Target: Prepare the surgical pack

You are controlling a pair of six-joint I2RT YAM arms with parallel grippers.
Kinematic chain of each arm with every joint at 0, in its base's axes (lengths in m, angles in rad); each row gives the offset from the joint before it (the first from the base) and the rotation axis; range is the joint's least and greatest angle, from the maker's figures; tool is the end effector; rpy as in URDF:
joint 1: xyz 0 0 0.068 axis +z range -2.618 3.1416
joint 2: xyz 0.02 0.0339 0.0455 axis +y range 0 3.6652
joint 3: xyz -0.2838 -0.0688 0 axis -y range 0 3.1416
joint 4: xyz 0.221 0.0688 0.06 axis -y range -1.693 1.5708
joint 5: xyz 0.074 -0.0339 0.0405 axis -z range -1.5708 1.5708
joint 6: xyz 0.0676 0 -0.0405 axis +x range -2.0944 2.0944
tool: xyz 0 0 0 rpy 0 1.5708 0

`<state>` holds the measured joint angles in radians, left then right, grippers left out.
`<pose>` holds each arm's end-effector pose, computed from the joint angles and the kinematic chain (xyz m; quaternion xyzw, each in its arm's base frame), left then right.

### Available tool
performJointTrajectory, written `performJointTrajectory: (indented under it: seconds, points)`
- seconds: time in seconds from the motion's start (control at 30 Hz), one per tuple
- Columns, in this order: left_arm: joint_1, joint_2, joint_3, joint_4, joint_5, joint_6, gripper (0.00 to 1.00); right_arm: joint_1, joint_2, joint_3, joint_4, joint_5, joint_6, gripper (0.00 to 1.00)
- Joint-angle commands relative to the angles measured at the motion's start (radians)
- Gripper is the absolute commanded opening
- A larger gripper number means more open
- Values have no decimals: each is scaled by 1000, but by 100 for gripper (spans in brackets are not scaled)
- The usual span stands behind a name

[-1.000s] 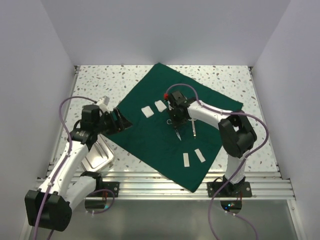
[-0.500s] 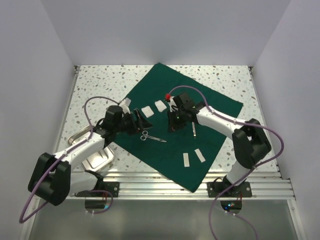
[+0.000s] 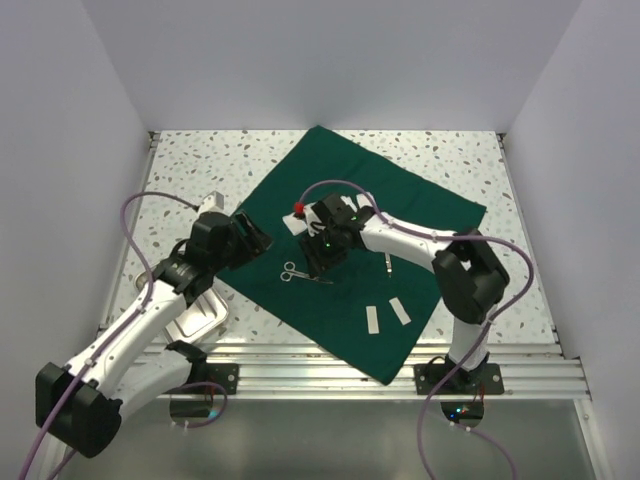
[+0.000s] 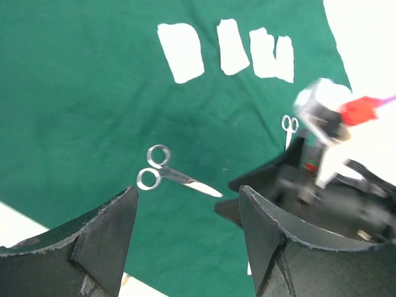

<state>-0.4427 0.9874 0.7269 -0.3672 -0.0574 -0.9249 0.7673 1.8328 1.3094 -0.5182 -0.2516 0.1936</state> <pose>0.1889 -0.0852 0.2683 -0.2253 0.8616 -0.2670 0.3681 0.2657 0.2796 0.2087 -0.3024 0.9092 0.2273 0.1741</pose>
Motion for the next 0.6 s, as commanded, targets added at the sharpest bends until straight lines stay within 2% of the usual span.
performJointTrajectory:
  seconds: [0.0,0.3,0.4,0.5,0.57]
  points:
    - [-7,-49,23,-164,-111,4,70,10,62,79,-37,37,-66,48]
    - [-7,-101,2,-170,-93,31,70,73,160,116,-55,149,-111,52]
    - [-7,-101,-11,-161,-84,37,70,99,178,131,-80,198,-115,49]
    - [-7,-108,-17,-153,-87,41,71,115,198,148,-104,241,-120,38]
    - [-7,-110,-20,-148,-82,44,71,116,209,155,-117,245,-123,37]
